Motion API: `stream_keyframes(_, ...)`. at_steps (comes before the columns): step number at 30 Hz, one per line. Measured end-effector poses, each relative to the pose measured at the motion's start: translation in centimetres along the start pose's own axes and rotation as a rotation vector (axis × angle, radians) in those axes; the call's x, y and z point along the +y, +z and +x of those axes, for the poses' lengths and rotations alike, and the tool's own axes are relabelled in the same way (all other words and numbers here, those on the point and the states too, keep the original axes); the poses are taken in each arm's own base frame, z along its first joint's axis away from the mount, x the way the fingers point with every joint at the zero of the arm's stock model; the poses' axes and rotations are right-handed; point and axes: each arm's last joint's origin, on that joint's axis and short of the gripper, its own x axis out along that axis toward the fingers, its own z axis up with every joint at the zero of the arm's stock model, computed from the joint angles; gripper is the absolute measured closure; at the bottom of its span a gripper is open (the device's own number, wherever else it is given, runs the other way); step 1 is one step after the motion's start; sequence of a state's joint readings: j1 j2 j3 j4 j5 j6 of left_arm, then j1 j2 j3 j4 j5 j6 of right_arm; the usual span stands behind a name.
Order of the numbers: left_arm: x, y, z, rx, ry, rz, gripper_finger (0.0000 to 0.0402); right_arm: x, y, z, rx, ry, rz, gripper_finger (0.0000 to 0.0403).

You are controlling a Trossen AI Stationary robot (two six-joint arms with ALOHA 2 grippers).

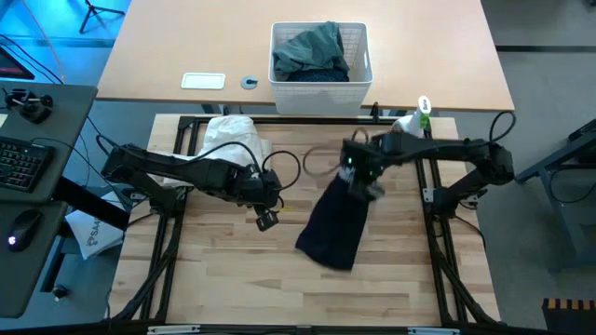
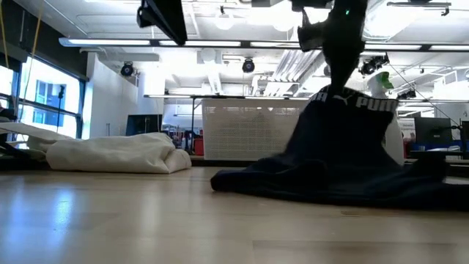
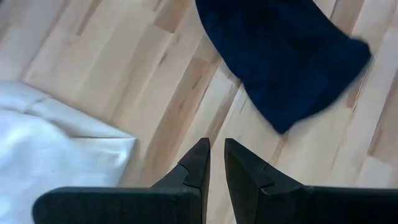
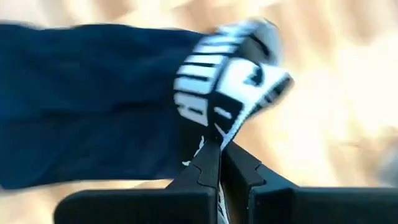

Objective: Fold Laundry from Bin
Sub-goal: Fold the blue boxer short

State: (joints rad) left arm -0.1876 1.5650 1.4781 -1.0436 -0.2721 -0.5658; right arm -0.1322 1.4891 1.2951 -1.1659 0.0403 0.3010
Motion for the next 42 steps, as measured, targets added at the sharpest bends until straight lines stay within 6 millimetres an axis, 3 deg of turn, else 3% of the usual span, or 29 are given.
stream_keyframes(3,0.4,0.3,-1.2,0.018,0.025,0.038,0.0367,-2.4,0.7,-0.9,-0.021,-0.142,0.019,0.0403)
stream_keyframes(6,0.7,0.4,-2.4,0.030,0.040,0.080,0.0367,-3.5,1.0,-1.8,-0.032,-0.212,0.006,0.0403)
stream_keyframes(12,1.4,-0.1,-4.3,0.013,0.047,0.104,0.0367,-1.8,1.2,-1.7,-0.075,-0.142,0.001,0.0403)
stream_keyframes(19,1.3,-0.7,-5.8,-0.051,0.059,0.131,0.0367,1.7,2.3,2.0,-0.143,-0.085,0.011,0.0403)
stream_keyframes(26,0.9,-0.9,-6.0,-0.064,0.058,0.164,0.0367,3.7,3.9,7.8,-0.036,-0.067,-0.106,0.0401)
stream_keyframes(30,0.7,-1.1,-6.1,-0.065,0.056,0.173,0.0367,4.2,4.2,9.7,0.023,0.006,-0.127,0.0365)
stream_keyframes(34,0.6,-1.1,-6.1,-0.069,0.059,0.186,0.0367,4.2,4.1,9.0,0.059,0.080,-0.120,0.0286)
stream_keyframes(37,0.6,-1.1,-6.1,-0.070,0.059,0.190,0.0367,3.8,4.0,6.4,0.033,0.153,-0.152,0.0229)
stream_keyframes(42,0.6,-1.1,-6.1,-0.085,0.085,0.194,0.0367,0.4,3.7,3.0,-0.010,0.189,0.031,0.0193)
